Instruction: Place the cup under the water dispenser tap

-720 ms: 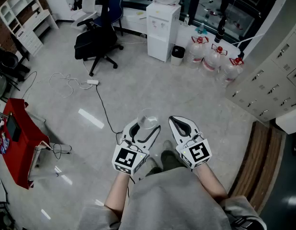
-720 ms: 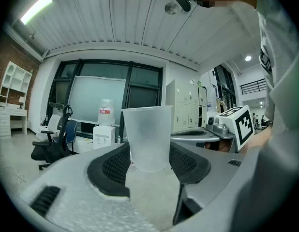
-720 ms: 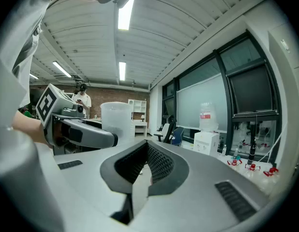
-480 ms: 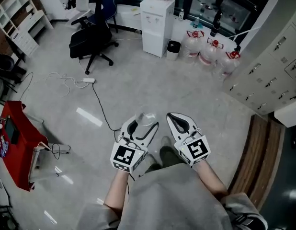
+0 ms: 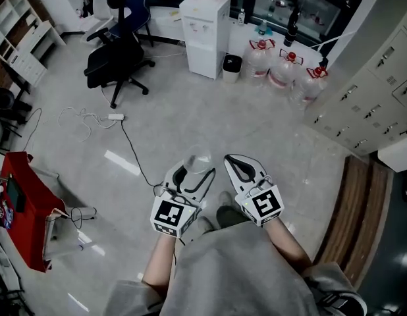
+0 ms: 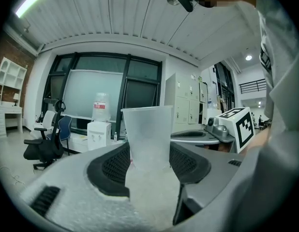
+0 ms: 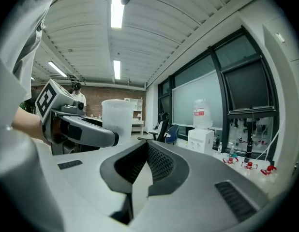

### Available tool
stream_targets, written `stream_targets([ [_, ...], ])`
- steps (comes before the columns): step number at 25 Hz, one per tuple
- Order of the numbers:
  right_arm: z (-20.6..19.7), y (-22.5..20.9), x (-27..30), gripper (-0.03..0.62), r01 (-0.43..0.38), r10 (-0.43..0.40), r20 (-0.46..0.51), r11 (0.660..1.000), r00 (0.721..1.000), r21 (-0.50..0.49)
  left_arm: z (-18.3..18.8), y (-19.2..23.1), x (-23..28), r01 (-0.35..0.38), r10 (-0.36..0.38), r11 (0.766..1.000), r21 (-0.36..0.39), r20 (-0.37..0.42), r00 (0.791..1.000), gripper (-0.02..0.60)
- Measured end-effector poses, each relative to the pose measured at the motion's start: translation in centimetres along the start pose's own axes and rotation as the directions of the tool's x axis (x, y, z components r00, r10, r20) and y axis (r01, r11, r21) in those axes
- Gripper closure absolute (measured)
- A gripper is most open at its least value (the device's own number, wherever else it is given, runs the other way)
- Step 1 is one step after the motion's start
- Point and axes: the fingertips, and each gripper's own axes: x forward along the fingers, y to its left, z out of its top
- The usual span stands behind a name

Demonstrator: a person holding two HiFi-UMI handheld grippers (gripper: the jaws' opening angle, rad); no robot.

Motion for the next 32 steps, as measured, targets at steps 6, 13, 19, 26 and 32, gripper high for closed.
stream_targets([
  [6,0.0,-6.6,1.2,0.583,0.063,-0.063,0.036,0.998,0.997,0.002,0.7,0.9,6.3,0.009,-0.008,1.0,0.028,-0.022,1.0,0.328],
  [13,-0.3,-13.6,1.8,0.583,0.086,-0.09,0.062,0.995,0.994,0.056,2.2,1.5,13.2,-0.014,0.015,0.998,0.061,-0.025,1.0,0.328],
  [19,-1.1,-17.0,3.5,0.582,0.082,-0.088,0.062,0.992,0.994,0.092,2.0,2.8,16.7,-0.008,0.013,0.997,0.077,-0.065,0.998,0.328],
  [26,-1.7,-19.8,5.9,0.582,0.102,-0.107,0.049,0.99,0.993,0.099,2.3,5.3,19.9,0.013,-0.007,0.996,0.087,-0.065,0.998,0.328],
  [32,-1.7,-21.6,9.2,0.582,0.138,-0.142,0.033,0.985,0.989,0.102,2.6,8.6,22.1,0.042,-0.038,0.996,0.073,-0.059,0.998,0.328],
])
